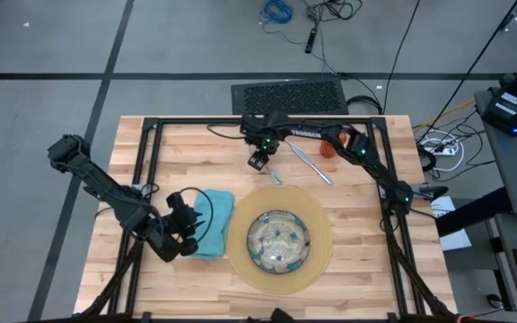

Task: Set table place
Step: Put the silver fork on the blue napkin

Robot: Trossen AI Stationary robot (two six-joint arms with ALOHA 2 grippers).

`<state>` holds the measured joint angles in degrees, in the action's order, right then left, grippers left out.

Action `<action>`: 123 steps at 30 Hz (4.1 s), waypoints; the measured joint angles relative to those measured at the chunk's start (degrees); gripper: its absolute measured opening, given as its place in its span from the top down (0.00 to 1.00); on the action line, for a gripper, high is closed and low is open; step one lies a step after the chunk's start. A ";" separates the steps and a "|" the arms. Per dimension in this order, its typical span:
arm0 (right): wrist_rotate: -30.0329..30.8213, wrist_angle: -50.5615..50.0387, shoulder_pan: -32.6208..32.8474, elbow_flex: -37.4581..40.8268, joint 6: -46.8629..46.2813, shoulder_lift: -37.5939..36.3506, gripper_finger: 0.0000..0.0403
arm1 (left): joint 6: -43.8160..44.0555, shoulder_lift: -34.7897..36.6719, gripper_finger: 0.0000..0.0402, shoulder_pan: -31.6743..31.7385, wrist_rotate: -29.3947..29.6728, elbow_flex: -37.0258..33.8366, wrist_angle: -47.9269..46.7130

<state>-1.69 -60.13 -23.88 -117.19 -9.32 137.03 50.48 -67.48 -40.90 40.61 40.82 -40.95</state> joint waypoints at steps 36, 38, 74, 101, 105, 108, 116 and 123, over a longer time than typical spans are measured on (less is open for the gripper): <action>-5.82 0.95 2.15 2.20 -10.69 0.91 0.64 | 1.70 0.00 0.76 -6.93 1.85 0.00 0.90; -3.84 1.75 2.14 4.39 -10.03 1.43 0.64 | 1.70 -0.04 0.76 -7.13 1.82 0.00 1.10; -14.29 22.00 5.56 1.22 -3.63 -12.29 1.00 | 1.66 -0.24 0.76 -5.98 10.34 -0.20 1.78; -4.59 50.85 10.65 -1.40 0.40 -11.51 1.00 | 25.73 -0.17 0.74 8.03 47.80 -3.47 -10.57; -5.28 52.16 10.65 -1.38 1.76 -11.15 1.00 | 33.34 -0.20 0.69 8.82 47.44 -6.95 -10.55; -5.54 53.00 10.72 -1.40 3.65 -11.18 1.00 | 39.80 -0.08 0.67 8.86 49.07 -9.32 -10.81; -5.72 61.09 11.30 -1.42 8.21 -8.87 1.00 | 44.99 1.27 0.66 8.67 49.33 -10.21 -10.54; -5.67 64.25 11.17 -1.40 9.97 -5.96 1.00 | 44.62 6.85 0.66 6.69 49.47 -10.21 -10.57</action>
<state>-7.37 4.12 -12.71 -118.58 0.64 131.07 95.09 -60.64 -34.21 90.08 30.61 -51.52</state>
